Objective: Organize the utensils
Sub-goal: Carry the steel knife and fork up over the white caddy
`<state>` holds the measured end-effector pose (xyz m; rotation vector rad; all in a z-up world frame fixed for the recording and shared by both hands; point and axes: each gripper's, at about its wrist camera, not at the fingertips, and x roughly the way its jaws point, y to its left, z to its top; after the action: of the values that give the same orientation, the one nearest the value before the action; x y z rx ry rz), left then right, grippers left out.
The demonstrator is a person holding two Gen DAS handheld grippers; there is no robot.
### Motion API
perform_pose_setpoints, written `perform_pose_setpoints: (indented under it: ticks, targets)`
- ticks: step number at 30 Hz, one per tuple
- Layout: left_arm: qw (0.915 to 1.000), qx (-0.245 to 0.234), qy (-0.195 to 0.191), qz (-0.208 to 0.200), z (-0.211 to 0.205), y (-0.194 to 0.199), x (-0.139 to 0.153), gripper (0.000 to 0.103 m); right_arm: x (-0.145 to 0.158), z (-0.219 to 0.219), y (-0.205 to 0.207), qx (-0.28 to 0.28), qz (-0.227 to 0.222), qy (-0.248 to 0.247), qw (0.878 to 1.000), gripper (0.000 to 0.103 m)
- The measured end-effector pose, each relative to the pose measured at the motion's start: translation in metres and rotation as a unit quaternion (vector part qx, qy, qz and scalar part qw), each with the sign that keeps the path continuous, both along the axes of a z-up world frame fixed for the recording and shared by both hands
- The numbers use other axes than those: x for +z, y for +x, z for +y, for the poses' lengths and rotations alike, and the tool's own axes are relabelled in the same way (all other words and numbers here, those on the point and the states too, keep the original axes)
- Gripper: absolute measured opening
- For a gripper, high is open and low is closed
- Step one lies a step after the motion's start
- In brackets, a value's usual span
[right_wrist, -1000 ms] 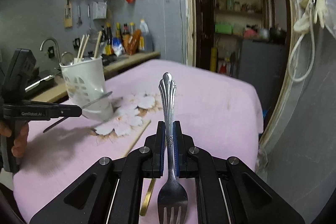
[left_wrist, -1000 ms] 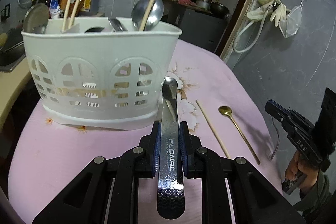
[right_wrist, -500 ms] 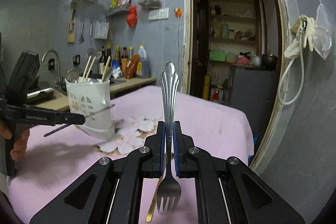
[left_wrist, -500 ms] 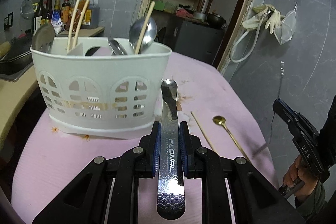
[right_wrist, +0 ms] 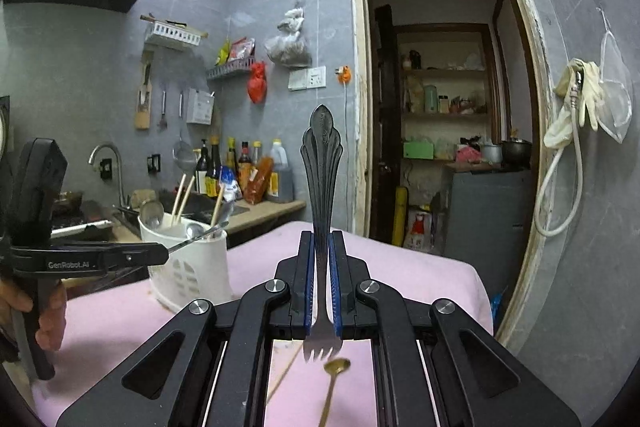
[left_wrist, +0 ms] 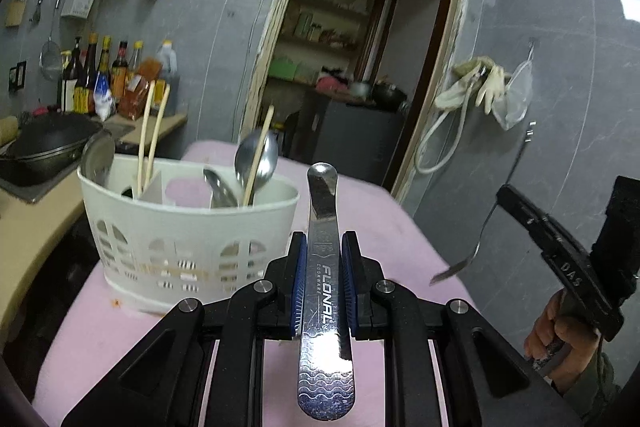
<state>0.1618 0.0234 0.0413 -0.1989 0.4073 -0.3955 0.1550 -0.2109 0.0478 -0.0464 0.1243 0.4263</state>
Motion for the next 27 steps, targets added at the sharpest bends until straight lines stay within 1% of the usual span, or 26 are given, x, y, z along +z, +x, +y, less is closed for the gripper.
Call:
perform_pose_setpoints:
  ticks: [4,11,17,19,22,27]
  targets:
    - [0.9997,0.004,-0.012,-0.021,0.009,0.0,0.013,0.014,0.007,0.007,0.002,0.009,-0.003,0.0,1.0,0.005]
    - [0.9984,0.023,-0.034,-0.038,0.037,0.01,0.029,0.014,0.019,0.02,0.009,0.027,-0.011,0.007,1.0,0.005]
    - [0.9953,0.042,-0.07,-0.053,0.075,0.026,0.051,0.014,0.039,0.039,0.017,0.055,-0.024,0.016,0.998,0.005]
    - [0.9949,0.044,-0.079,-0.045,0.087,0.036,0.058,0.014,0.046,0.045,0.021,0.065,-0.026,0.022,0.997,0.005]
    - [0.9947,0.051,-0.087,-0.021,0.105,0.047,0.064,0.014,0.061,0.059,0.028,0.086,-0.035,0.033,0.995,0.005]
    - [0.9941,0.065,-0.086,0.013,0.127,0.048,0.06,0.014,0.075,0.086,0.037,0.118,-0.051,0.038,0.991,0.005]
